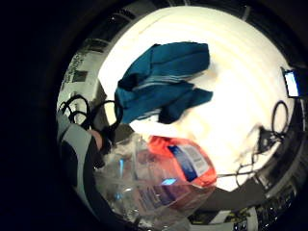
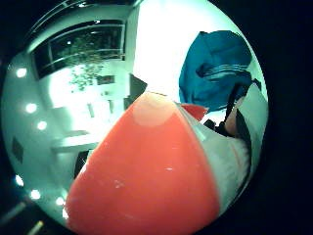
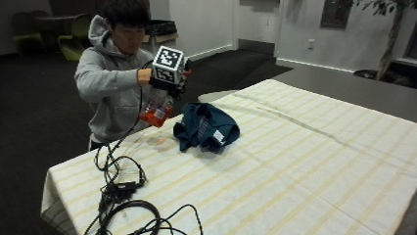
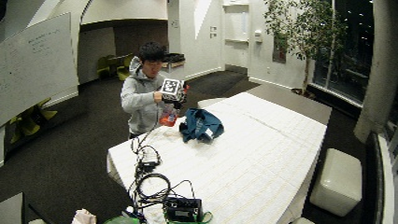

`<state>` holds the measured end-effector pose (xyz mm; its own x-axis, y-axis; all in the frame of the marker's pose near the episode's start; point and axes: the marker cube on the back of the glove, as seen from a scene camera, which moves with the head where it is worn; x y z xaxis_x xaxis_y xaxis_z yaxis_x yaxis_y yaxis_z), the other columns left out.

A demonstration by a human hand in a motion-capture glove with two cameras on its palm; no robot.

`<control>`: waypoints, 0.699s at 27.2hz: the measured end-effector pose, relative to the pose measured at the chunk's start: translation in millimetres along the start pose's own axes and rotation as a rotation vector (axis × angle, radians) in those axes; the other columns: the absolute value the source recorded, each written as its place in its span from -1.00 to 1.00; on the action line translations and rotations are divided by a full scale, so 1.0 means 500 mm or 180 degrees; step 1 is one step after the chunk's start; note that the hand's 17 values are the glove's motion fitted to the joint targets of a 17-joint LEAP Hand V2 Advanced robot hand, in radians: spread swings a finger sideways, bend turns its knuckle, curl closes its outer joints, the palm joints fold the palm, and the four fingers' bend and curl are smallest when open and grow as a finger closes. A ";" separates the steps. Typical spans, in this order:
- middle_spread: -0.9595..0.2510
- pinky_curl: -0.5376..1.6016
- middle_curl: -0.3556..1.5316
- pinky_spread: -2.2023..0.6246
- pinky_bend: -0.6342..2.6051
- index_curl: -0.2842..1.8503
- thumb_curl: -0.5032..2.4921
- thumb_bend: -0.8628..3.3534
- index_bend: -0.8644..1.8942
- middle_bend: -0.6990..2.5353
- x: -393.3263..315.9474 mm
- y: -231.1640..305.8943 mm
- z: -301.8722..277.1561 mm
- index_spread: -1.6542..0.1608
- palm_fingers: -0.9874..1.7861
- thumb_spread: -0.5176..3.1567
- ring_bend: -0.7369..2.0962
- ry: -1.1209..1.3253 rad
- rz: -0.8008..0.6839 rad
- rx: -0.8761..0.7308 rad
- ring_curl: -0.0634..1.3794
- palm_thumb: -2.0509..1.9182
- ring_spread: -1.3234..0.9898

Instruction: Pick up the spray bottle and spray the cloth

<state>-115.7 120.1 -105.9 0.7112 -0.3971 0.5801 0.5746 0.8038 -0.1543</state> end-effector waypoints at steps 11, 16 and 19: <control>0.38 -0.15 -0.10 0.36 -0.38 -0.23 -0.20 -0.61 -0.07 -0.19 0.004 -0.084 -0.043 0.62 0.73 -0.48 -0.02 0.1632 0.1025 -0.0520 -0.29 0.51 -0.01; 0.38 -0.15 -0.10 0.36 -0.37 -0.23 -0.19 -0.61 -0.07 -0.19 0.030 -0.114 0.029 0.62 0.73 -0.49 -0.02 0.1785 0.1222 -0.0834 -0.29 0.51 -0.01; 0.38 -0.15 -0.10 0.36 -0.37 -0.23 -0.19 -0.61 -0.07 -0.19 0.047 -0.126 0.059 0.63 0.73 -0.49 -0.02 0.1824 0.1251 -0.0896 -0.29 0.51 -0.01</control>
<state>-147.4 73.0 -59.1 0.9407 -0.3346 -0.0555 0.2620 0.8208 -0.5076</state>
